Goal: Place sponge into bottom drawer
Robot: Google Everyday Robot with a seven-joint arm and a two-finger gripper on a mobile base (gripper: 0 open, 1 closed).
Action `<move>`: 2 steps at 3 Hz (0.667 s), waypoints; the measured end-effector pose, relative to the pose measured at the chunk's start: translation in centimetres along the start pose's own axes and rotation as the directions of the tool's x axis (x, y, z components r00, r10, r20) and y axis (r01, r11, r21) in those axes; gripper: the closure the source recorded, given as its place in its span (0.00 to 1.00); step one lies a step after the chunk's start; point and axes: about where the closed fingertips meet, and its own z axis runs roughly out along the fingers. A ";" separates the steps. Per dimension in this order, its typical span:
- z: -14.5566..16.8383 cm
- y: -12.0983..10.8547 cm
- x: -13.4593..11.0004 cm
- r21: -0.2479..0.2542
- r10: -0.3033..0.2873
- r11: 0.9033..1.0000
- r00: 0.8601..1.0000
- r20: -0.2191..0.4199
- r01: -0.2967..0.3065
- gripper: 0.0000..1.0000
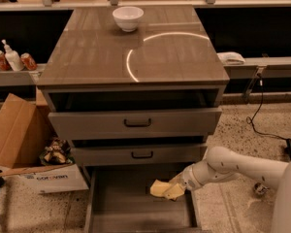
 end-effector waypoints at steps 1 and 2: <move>2.5 -3.7 2.1 0.046 0.038 0.998 0.998 -0.048 -0.036 0.81; 4.8 -6.7 3.8 0.069 0.068 0.996 0.995 -0.070 -0.063 0.58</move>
Offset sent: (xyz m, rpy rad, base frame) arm 0.0542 -0.0348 -0.1256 -0.1401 0.0497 -0.0933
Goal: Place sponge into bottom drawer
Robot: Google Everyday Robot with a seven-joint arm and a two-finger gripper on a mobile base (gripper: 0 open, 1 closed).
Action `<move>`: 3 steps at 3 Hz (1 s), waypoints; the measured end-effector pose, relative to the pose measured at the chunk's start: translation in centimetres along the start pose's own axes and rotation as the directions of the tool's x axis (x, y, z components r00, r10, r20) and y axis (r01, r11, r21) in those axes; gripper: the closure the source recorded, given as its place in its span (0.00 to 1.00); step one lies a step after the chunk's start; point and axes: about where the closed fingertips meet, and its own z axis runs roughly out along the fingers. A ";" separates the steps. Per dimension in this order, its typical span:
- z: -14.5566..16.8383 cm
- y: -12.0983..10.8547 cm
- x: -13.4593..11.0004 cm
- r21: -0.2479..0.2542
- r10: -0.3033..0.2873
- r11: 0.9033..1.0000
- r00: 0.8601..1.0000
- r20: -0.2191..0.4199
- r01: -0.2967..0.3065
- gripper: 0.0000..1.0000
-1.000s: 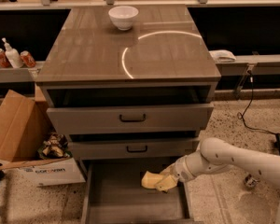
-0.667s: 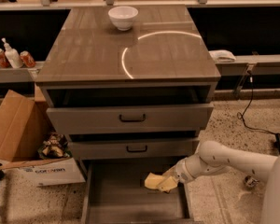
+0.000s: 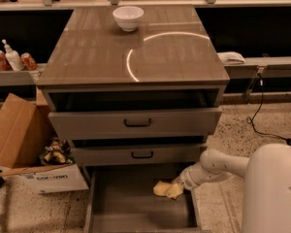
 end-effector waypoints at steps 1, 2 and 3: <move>1.9 -2.3 0.8 0.004 0.025 1.000 1.000 0.012 -0.025 0.36; 3.2 -3.7 0.9 -0.004 0.039 0.999 0.998 0.045 -0.039 0.13; 3.6 -4.4 1.4 -0.010 0.054 0.999 0.995 0.080 -0.053 0.00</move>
Offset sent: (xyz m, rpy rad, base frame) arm 0.0415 -0.0099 -0.0600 0.0806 -0.0168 -0.0790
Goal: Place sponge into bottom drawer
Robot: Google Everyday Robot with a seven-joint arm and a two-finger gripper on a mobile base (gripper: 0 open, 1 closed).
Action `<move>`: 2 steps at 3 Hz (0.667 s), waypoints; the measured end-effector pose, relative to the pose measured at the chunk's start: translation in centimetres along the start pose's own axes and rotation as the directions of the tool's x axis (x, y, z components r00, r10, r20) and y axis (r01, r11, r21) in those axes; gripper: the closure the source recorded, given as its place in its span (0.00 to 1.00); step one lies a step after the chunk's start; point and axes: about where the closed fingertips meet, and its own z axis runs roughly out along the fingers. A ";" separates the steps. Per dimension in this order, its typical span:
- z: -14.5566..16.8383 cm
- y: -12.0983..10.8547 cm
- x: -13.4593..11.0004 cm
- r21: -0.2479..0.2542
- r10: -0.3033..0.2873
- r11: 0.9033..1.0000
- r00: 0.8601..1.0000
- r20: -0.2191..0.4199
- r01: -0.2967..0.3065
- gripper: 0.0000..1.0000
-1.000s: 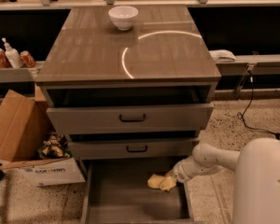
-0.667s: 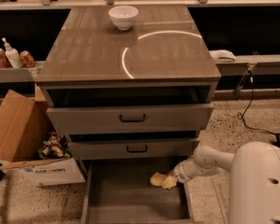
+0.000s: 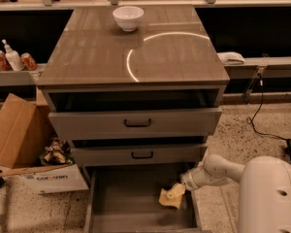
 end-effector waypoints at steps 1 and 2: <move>-0.8 -0.1 1.1 0.005 0.014 1.000 1.000 0.023 -0.014 0.00; -5.4 1.0 3.3 0.044 0.030 0.998 0.994 0.101 -0.034 0.00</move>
Offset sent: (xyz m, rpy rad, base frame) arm -0.0655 -0.0950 0.0602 0.0671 -0.1044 -0.1720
